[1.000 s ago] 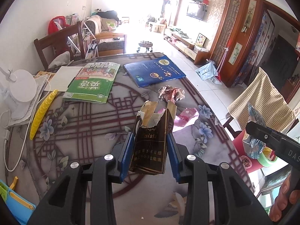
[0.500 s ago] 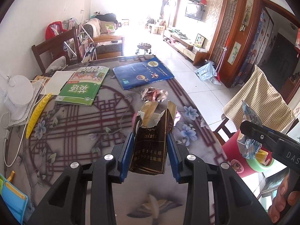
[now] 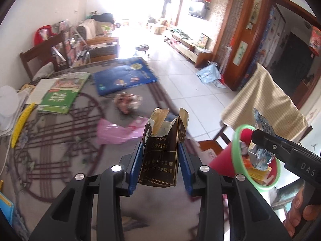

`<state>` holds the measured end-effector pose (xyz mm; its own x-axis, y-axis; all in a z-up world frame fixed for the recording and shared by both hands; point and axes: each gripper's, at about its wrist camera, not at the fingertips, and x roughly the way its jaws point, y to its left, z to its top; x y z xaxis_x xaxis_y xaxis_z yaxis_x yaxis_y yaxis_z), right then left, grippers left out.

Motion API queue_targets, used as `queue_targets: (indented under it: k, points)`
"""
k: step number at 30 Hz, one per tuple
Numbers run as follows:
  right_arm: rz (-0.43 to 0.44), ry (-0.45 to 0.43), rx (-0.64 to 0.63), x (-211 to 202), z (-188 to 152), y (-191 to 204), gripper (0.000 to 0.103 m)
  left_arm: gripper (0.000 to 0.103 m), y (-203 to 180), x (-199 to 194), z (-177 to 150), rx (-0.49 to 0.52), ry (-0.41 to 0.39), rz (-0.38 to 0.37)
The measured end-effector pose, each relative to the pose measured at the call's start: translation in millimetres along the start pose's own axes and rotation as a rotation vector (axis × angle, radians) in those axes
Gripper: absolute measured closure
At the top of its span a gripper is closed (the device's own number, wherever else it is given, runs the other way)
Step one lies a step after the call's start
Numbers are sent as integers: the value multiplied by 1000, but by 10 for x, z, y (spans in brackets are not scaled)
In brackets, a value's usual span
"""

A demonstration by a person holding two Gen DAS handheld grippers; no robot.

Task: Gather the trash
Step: 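Hold both items over the red bucket and open both tools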

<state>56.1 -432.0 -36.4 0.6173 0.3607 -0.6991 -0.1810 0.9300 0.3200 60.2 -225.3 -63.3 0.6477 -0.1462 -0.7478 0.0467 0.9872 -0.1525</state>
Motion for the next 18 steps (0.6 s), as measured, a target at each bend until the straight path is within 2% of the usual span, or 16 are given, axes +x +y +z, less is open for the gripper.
queue_targets:
  k: [3, 10, 14, 18]
  points:
    - [-32, -10, 41, -88, 9, -324, 65, 69, -285, 98, 22, 38, 24, -50]
    - [-150, -42, 169, -344, -25, -1173, 65, 68, -1136, 436, 69, 156, 103, -227]
    - [-220, -46, 223, -470, -78, -1569, 65, 68, -1559, 629, 44, 224, 126, -270]
    - [-255, -43, 253, -507, -120, -1774, 65, 65, -1919, 802, 25, 292, 157, -313]
